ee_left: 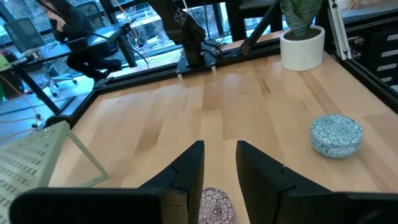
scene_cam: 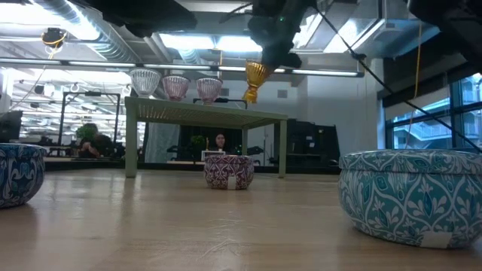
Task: Pick & Place candle stick holders
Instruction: Put the yellow glass candle holder on the shelf aligned with the other glass candle holders
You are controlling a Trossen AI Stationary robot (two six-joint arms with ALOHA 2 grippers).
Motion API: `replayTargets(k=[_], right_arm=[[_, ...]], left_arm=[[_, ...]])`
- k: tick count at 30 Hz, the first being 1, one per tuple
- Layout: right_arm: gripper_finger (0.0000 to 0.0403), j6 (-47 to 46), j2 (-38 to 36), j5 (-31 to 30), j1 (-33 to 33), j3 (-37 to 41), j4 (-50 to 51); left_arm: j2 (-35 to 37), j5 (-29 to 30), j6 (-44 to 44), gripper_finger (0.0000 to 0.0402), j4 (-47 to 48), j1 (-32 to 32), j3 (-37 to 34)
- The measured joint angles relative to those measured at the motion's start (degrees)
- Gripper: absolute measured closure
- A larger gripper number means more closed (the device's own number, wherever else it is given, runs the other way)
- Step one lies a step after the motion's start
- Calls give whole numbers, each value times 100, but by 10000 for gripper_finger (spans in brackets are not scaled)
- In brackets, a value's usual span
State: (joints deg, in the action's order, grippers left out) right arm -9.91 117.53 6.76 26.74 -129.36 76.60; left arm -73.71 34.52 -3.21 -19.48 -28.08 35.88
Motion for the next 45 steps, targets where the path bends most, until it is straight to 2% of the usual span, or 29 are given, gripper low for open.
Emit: replayTargets(k=[7, 12, 25, 38, 45], right_arm=[[373, -160, 430, 64, 15, 2, -217], [380, -38, 473, 112, 25, -9, -229], [364, 135, 470, 333, 79, -50, -131], [314, 289, 470, 335, 85, -50, -186], [307, 303, 468, 335, 85, -52, -330]], left_arm=[[0, -4, 241, 313, -1, 0, 0], [0, -8, 243, 313, -1, 0, 0], [0, -8, 199, 313, -1, 0, 0], [0, -6, 199, 313, 0, 0, 0], [0, -6, 198, 313, 1, 0, 0]])
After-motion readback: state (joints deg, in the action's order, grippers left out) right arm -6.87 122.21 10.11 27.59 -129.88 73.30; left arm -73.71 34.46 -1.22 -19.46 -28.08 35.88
